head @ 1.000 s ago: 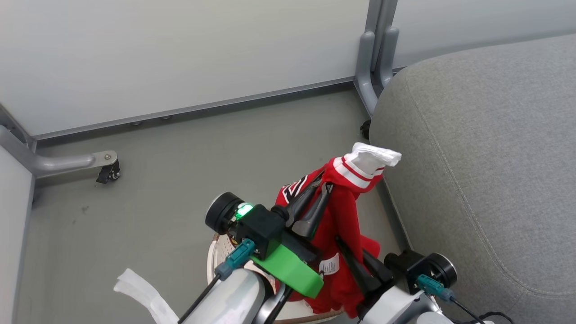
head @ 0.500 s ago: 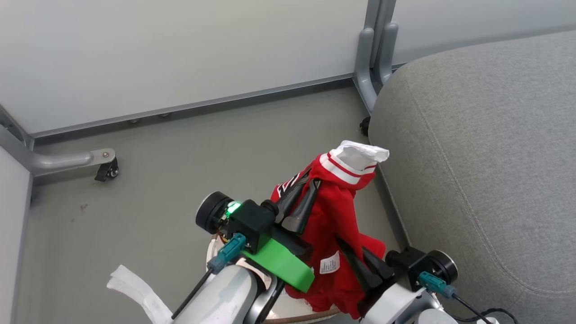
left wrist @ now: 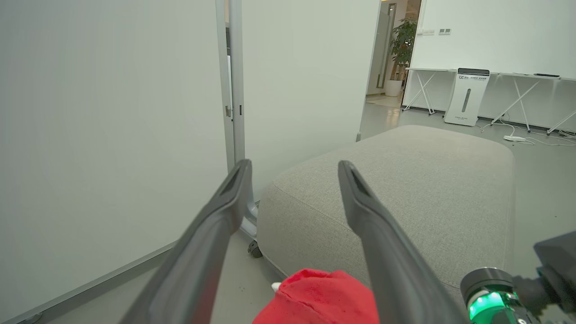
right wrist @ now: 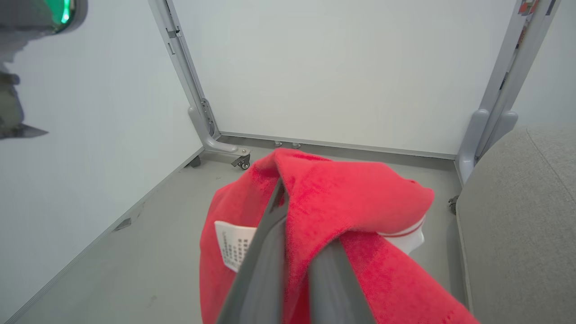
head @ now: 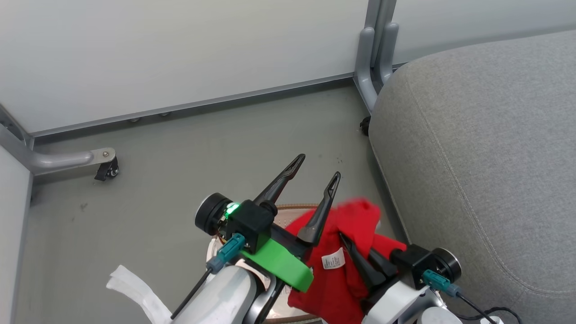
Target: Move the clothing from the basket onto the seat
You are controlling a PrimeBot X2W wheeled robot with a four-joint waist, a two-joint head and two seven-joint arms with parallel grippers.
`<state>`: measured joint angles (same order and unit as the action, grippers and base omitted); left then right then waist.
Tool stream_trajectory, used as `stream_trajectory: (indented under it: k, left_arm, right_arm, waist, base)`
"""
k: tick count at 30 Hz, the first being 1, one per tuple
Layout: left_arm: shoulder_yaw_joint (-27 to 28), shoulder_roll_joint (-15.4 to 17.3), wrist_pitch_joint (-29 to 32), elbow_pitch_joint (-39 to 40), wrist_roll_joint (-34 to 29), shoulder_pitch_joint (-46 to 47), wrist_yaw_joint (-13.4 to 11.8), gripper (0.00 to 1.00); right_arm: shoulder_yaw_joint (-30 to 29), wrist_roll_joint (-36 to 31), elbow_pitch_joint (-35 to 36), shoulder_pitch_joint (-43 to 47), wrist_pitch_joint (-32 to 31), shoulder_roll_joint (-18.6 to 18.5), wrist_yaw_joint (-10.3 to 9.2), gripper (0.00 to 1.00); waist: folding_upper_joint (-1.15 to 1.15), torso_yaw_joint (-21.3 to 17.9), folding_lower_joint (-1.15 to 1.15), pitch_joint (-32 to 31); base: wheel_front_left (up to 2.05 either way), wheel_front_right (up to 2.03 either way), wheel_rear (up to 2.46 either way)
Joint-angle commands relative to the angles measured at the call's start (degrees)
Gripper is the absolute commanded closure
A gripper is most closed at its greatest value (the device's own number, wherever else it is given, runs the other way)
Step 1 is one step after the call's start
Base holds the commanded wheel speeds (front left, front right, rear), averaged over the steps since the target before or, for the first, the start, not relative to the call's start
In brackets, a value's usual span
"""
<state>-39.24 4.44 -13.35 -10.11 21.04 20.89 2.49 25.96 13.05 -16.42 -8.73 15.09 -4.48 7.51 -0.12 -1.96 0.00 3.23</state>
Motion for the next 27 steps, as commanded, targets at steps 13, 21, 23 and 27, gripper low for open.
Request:
stream_trajectory:
  k: [13, 21, 23, 27]
  left_arm:
    - [0.18, 1.35, -0.96, -0.61, -0.83, -0.7, -1.3, 0.0]
    - [1.97, 3.32, -1.72, -0.32, -1.53, -2.88, -2.46, 0.0]
    - [2.19, 3.91, -1.87, -0.29, -2.13, -3.17, -2.04, 0.0]
    - [3.08, 4.67, -1.83, 0.21, -3.09, -3.71, -1.52, 0.0]
  right_arm:
    - [-2.93, -1.41, 2.25, 0.44, 0.11, -0.86, -0.04, 1.0]
    - [-7.2, -4.18, 8.56, -0.84, 0.11, -1.59, -0.04, 1.0]
    - [-8.75, -4.61, 10.45, -0.92, 0.11, -1.52, -0.04, 1.0]
    - [-11.65, -5.56, 14.19, -0.67, 0.11, -1.27, -0.04, 1.0]
  waist:
    - [0.12, -0.37, 0.0, 0.62]
    - [0.12, -5.39, 0.0, 3.63]
    - [0.12, -6.9, 0.0, 4.53]
    - [0.12, -10.3, 0.0, 6.53]
  base:
    - [0.0, 0.0, 0.0]
    - [0.0, 0.0, 0.0]
    - [0.0, 0.0, 0.0]
    - [0.0, 0.0, 0.0]
